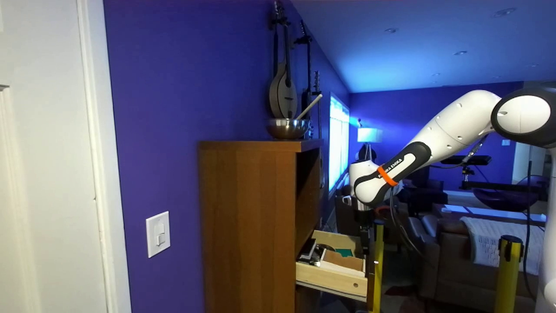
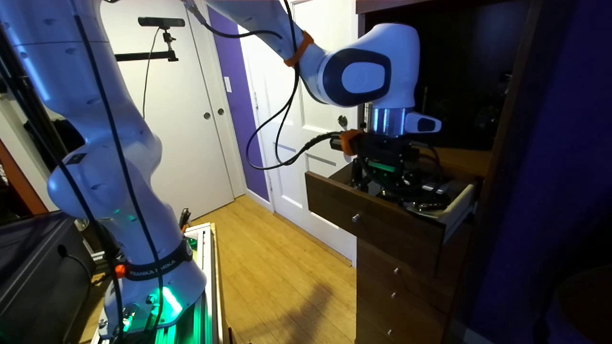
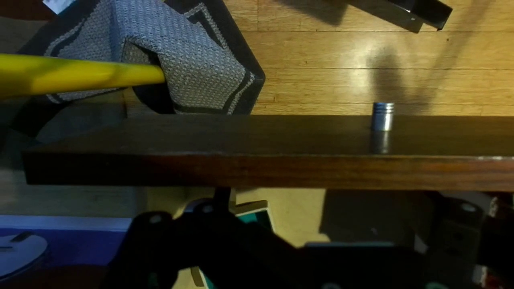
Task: Open the top drawer fully
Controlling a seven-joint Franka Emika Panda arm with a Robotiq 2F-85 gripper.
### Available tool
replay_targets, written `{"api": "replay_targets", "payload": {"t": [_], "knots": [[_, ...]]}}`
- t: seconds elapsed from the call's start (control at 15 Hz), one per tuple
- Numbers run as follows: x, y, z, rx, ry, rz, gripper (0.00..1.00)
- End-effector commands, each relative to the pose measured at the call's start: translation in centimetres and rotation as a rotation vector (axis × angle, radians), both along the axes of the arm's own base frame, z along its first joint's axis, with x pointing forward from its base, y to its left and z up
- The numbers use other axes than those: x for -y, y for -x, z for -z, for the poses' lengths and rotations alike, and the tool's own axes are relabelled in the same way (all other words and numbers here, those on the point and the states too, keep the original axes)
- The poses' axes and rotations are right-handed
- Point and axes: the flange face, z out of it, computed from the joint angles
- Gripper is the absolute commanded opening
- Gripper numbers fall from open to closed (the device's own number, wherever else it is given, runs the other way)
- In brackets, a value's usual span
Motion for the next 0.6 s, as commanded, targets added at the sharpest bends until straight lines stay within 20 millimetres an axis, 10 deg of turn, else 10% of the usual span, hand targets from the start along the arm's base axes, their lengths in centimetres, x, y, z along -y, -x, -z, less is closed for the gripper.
{"api": "replay_targets", "payload": {"t": [0.0, 0.53], "knots": [[0.4, -0.1, -1.4, 0.027, -0.015, 0.032, 1.00], [0.4, -1.1, -7.1, 0.194, -0.146, 0.147, 1.00]]}}
